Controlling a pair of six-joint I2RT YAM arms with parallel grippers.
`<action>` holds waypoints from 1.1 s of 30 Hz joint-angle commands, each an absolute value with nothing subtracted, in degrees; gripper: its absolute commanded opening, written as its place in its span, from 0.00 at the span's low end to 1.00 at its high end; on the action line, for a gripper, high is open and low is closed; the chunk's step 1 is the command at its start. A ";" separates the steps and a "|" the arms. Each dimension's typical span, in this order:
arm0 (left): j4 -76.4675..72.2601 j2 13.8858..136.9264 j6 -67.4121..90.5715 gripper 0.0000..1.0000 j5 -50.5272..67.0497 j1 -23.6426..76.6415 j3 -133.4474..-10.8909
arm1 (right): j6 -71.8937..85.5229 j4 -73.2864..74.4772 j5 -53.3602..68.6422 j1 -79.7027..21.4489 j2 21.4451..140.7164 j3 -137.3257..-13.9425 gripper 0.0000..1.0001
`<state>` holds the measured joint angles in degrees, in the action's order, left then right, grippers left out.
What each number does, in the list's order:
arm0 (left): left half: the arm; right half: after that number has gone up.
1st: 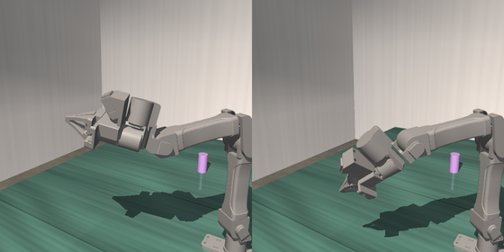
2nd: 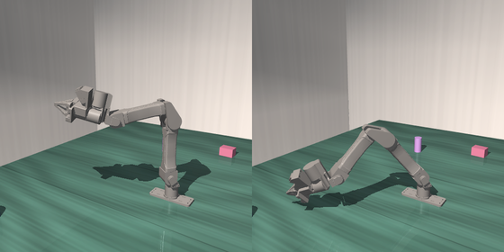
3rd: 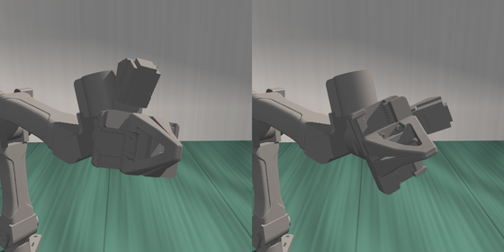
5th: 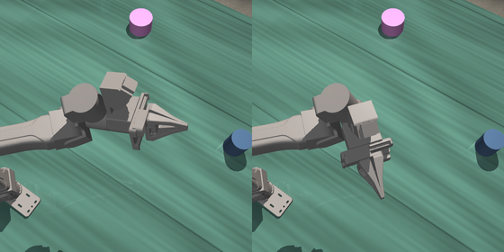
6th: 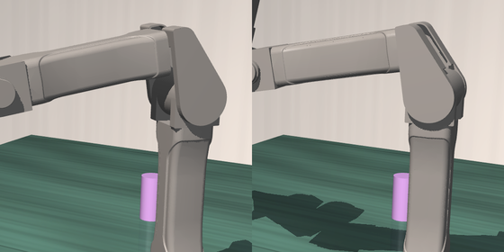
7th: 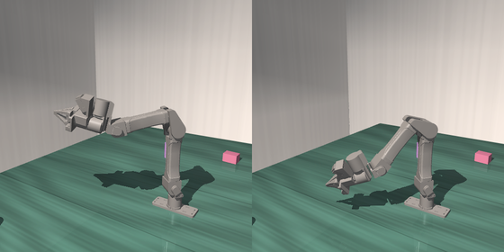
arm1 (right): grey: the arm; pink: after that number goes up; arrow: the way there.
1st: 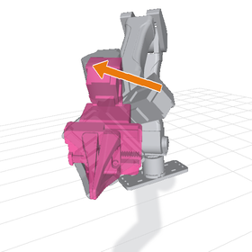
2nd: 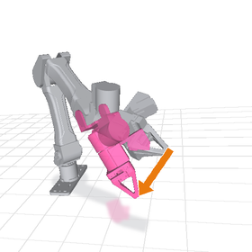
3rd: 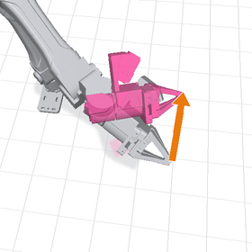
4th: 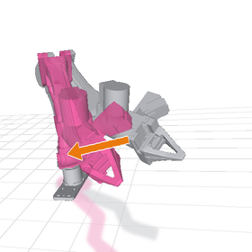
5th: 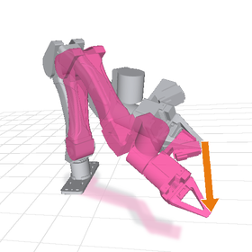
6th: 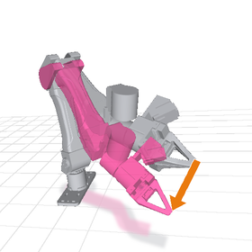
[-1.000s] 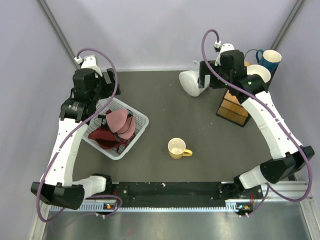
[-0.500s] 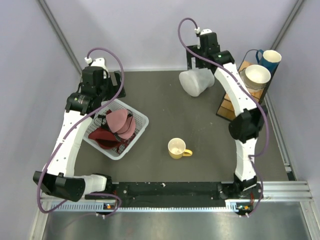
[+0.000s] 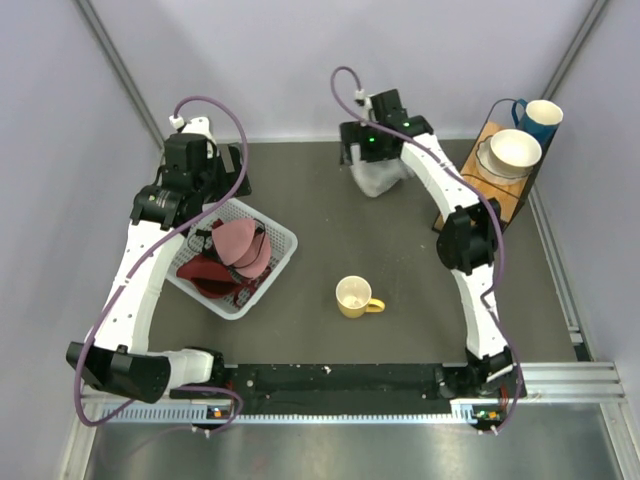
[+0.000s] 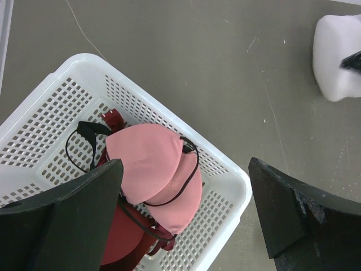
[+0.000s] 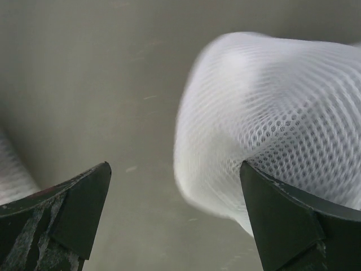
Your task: Unzip the laundry bag and remove the bra
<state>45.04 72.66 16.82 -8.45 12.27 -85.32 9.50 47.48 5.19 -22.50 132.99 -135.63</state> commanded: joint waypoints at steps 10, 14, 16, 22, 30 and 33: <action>44.47 73.30 17.31 0.99 -9.15 12.57 -85.25 | 4.13 40.25 -4.64 -29.36 111.45 -122.79 0.99; 44.56 73.21 17.40 0.99 -8.70 12.74 -85.25 | 6.59 40.43 -5.28 -28.92 112.40 -120.59 0.99; 44.65 73.04 17.40 0.99 -8.44 12.92 -85.17 | 7.29 41.57 -3.96 -28.57 114.07 -121.90 0.99; 45.09 72.51 17.93 0.99 -7.65 13.62 -84.90 | 15.63 44.65 3.87 -25.05 123.92 -130.78 0.99; 45.70 71.81 17.76 0.99 -5.29 13.97 -85.07 | 20.83 44.30 10.09 -25.22 131.48 -132.19 0.94; 46.05 71.54 16.44 0.99 -3.52 13.97 -86.13 | 20.57 43.08 10.54 -25.40 131.40 -131.93 0.76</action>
